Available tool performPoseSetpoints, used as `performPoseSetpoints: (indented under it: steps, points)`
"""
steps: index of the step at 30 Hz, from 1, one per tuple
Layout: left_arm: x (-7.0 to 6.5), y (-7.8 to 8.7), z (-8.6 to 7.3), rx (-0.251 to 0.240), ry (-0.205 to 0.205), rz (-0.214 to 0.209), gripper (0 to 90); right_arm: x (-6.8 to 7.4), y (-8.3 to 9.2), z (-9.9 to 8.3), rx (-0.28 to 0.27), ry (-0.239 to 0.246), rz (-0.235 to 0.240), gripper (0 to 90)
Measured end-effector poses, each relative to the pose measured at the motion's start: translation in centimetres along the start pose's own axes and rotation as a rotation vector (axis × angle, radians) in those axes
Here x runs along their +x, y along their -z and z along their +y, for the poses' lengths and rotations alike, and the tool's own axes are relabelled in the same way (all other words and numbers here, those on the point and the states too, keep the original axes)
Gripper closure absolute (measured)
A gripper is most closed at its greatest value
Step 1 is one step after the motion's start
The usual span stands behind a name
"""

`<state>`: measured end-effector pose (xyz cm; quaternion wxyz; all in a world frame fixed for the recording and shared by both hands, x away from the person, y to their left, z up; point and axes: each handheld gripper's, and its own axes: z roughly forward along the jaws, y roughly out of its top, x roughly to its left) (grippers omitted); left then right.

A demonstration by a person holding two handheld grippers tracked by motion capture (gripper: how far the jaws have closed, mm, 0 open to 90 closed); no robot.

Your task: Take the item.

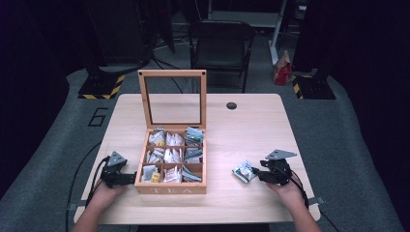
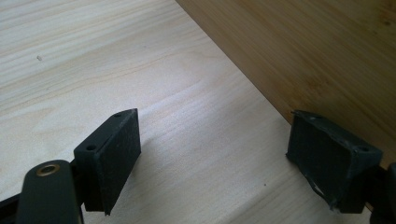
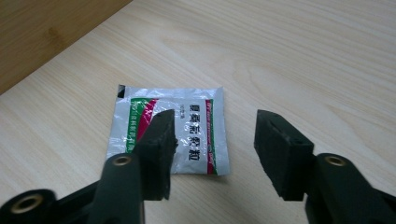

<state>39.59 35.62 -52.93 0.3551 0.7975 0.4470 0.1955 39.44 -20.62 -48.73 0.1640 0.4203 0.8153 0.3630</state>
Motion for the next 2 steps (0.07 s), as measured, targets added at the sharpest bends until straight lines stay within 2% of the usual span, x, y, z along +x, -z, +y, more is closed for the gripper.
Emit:
performPoseSetpoints:
  steps: [2]
  points:
    - [-0.01,0.00,0.00,0.000,0.001,0.000,16.9,0.12,-0.05,0.18,-0.001,-0.016,0.027,39.4]
